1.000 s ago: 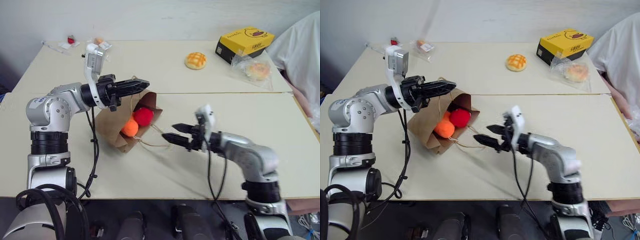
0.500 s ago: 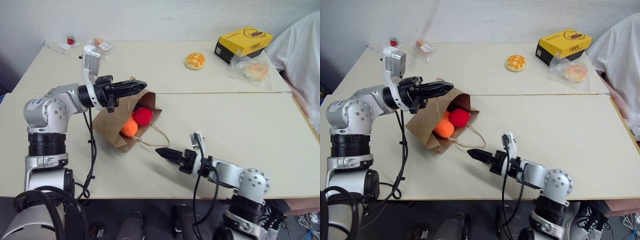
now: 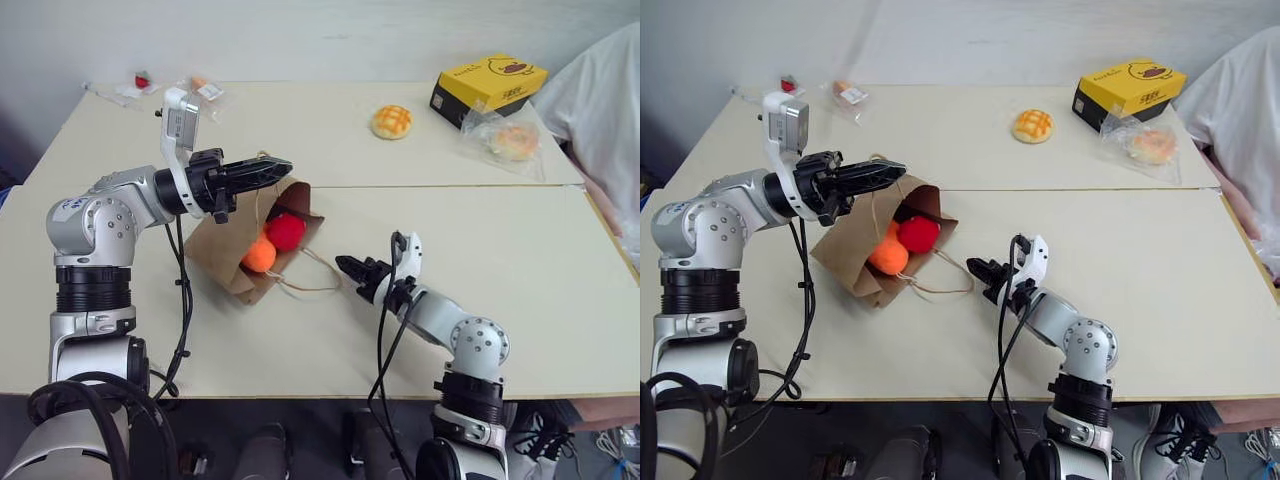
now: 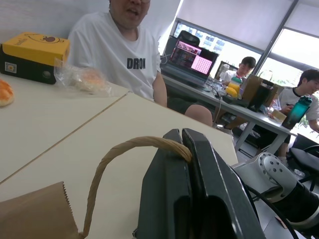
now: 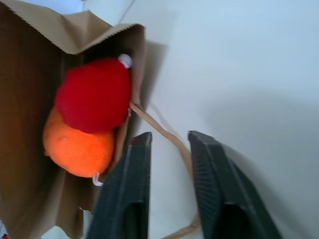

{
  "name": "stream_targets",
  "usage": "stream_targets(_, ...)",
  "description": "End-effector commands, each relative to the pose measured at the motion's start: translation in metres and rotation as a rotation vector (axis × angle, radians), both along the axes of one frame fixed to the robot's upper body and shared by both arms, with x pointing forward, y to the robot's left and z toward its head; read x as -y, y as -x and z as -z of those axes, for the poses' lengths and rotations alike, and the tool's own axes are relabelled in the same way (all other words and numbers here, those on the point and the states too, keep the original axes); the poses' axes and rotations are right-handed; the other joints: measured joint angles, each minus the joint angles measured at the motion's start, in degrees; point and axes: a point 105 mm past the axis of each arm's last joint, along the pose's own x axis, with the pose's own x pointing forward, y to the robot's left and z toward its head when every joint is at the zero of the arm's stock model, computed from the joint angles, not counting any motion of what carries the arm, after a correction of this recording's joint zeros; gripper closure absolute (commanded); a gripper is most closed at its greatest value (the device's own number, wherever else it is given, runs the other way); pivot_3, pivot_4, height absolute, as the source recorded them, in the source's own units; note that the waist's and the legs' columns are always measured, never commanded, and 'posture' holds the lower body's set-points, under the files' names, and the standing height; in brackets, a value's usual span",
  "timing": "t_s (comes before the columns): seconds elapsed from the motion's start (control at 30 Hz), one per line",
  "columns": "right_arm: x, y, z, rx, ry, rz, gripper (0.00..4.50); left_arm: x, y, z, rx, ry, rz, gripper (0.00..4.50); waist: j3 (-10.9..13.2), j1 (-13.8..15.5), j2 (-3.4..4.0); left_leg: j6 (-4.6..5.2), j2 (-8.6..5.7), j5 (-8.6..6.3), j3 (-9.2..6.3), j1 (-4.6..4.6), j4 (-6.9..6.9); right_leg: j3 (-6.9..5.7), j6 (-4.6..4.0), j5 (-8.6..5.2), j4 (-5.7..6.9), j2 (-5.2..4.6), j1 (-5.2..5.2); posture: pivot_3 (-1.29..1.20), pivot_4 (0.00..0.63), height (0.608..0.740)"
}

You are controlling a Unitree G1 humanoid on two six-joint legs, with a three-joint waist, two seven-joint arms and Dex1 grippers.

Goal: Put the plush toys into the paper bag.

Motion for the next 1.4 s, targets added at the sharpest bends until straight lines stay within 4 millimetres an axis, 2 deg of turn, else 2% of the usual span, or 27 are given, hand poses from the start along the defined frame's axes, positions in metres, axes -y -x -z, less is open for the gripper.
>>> stream_targets(0.03,-0.017,0.008,-0.007,-0.001,-0.095,-0.082,4.46,-0.002,0.005,-0.017,0.078,0.013,0.006,4.5,0.0,-0.15,0.0,0.0,0.0,0.0,0.0,0.01,0.01,0.0,0.0,0.0,0.0,0.0,0.01,0.0,0.15,0.74)
stream_targets(0.1,-0.01,0.011,-0.013,0.029,-0.062,-0.104,4.46,-0.003,0.005,-0.018,0.084,0.013,0.004,4.5,0.0,-0.24,0.01,0.0,0.01,0.0,-0.01,0.01,0.01,0.0,0.0,0.0,0.0,0.0,0.02,0.0,0.15,0.74)
stream_targets(0.2,0.012,0.009,-0.018,0.037,-0.05,-0.078,4.46,-0.004,0.006,-0.018,0.087,0.012,0.002,4.5,0.01,-0.28,0.01,0.0,0.01,0.0,-0.01,0.0,-0.03,0.0,0.0,0.0,-0.02,0.0,0.0,0.0,0.15,0.74)
stream_targets(0.3,0.02,0.019,-0.024,0.017,-0.089,-0.128,3.9,-0.004,0.006,-0.017,0.089,0.009,0.0,4.5,0.01,-0.13,0.01,0.02,0.01,-0.01,-0.02,-0.03,-0.03,-0.01,0.0,0.0,-0.12,-0.02,0.01,0.0,0.15,0.74)
stream_targets(0.47,0.014,0.047,-0.013,-0.14,-0.114,-0.214,2.13,-0.005,0.007,-0.016,0.087,0.006,-0.003,4.5,0.01,-0.2,0.01,0.02,0.04,-0.01,-0.05,-0.05,-0.08,-0.05,0.0,0.0,-0.19,-0.04,0.02,0.0,0.15,0.74)
stream_targets(0.53,0.008,0.056,-0.003,-0.228,-0.105,-0.229,1.52,-0.005,0.007,-0.016,0.086,0.006,-0.004,4.5,0.01,-0.31,0.01,0.03,0.05,-0.01,-0.03,-0.06,-0.1,-0.04,0.0,0.0,-0.22,-0.04,0.02,0.0,0.15,0.74)
stream_targets(0.67,-0.005,0.056,0.002,-0.309,-0.135,-0.192,0.11,-0.005,0.007,-0.016,0.085,0.007,-0.008,4.5,0.01,-0.89,0.01,0.06,0.05,-0.02,0.0,-0.07,-0.04,-0.03,0.0,0.0,-0.25,-0.02,0.04,0.0,0.15,0.74)
stream_targets(0.8,-0.019,0.045,-0.002,-0.366,-0.199,-0.165,0.05,-0.005,0.007,-0.015,0.082,0.009,-0.013,4.5,0.01,-0.87,0.01,0.06,0.11,-0.02,0.0,-0.05,-0.06,-0.03,0.0,0.0,-0.22,0.04,0.03,0.0,0.15,0.74)
stream_targets(0.93,-0.028,0.03,0.004,-0.425,-0.217,-0.119,0.05,-0.004,0.007,-0.016,0.083,0.012,-0.015,4.5,0.01,-0.79,0.01,0.06,0.11,-0.02,0.0,-0.05,-0.03,-0.03,0.0,0.0,-0.22,0.04,0.04,0.0,0.15,0.74)
stream_targets(1.07,-0.037,0.019,0.005,-0.415,-0.237,-0.101,0.98,-0.003,0.006,-0.017,0.086,0.013,-0.017,4.5,0.01,-0.76,0.01,0.06,0.11,-0.02,-0.01,-0.06,-0.04,-0.04,0.0,0.0,-0.23,0.03,0.05,0.0,0.15,0.74)
stream_targets(1.33,-0.026,0.004,-0.006,-0.336,-0.265,-0.035,3.9,-0.005,0.005,-0.017,0.09,0.013,-0.022,4.5,0.01,-0.72,0.01,0.06,0.11,-0.02,-0.01,-0.08,-0.06,-0.04,0.0,0.0,-0.25,0.03,0.04,0.0,0.15,0.74)
stream_targets(1.4,-0.022,0.0,-0.014,-0.289,-0.301,-0.011,4.47,-0.004,0.005,-0.016,0.09,0.014,-0.02,4.5,0.01,-0.7,0.01,0.07,0.11,-0.03,0.0,-0.1,-0.06,-0.05,0.0,0.0,-0.27,0.03,0.03,0.0,0.15,0.74)
